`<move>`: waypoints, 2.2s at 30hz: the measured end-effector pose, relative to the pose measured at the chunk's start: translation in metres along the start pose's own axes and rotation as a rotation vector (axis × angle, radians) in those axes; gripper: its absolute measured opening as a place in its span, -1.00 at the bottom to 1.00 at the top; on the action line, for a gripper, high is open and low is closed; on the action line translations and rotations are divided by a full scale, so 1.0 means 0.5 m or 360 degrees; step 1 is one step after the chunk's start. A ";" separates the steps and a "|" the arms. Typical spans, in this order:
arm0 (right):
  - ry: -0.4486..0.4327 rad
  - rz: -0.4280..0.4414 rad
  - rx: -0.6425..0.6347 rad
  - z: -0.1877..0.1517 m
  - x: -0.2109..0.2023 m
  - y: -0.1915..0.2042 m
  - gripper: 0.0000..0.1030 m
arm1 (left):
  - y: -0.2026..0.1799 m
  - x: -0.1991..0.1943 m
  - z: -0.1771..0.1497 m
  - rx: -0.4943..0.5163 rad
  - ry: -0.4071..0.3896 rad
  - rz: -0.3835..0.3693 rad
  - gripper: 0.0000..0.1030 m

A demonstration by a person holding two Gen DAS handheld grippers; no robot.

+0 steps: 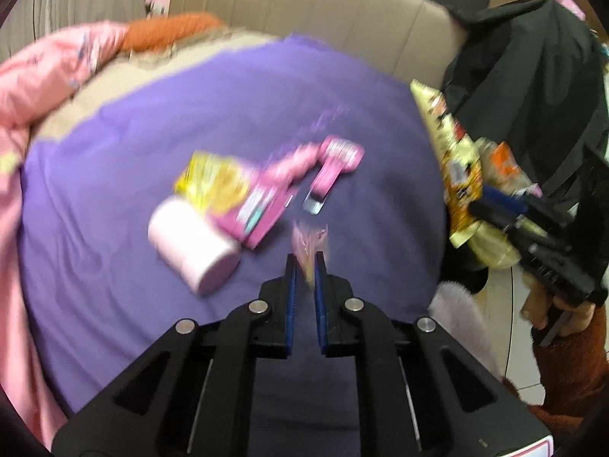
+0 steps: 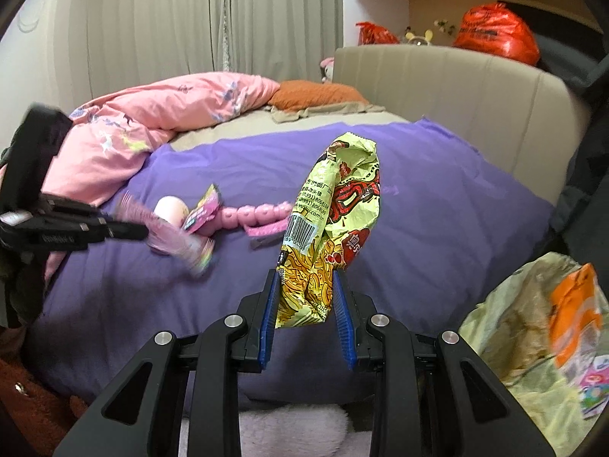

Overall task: Collect trash
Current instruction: 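Grasp a pink candy stick with the left tool while the right tool holds the yellow wrapper, then carry the pink candy stick and yellow wrapper over the bin and release both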

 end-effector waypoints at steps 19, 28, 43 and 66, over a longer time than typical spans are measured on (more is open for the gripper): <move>-0.0030 -0.0098 0.0067 -0.012 -0.055 -0.080 -0.47 | -0.076 -0.009 0.057 0.0159 -0.0128 -0.0021 -0.88; -0.0151 -0.0187 0.0076 0.024 -0.111 -0.124 -0.47 | -0.157 -0.030 0.144 0.0247 -0.0263 -0.0120 -0.88; 0.0014 -0.0677 0.0210 -0.087 -0.245 -0.469 -0.47 | -0.598 0.229 0.279 0.0573 -0.0153 -0.0800 -0.88; 0.0279 -0.0536 0.0320 -0.188 -0.093 -0.525 -0.47 | -0.630 0.477 0.209 0.0716 0.0327 -0.0569 -0.88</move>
Point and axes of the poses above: each gripper's, at about its wrist camera, not at the fingertips, and x roughly the way its jaws point, y to its left, z to its top, the point moved 8 cm from there along x, roughly the way its jaws point, and after that the axes turned 8 degrees about -z, right-handed, at the moved point
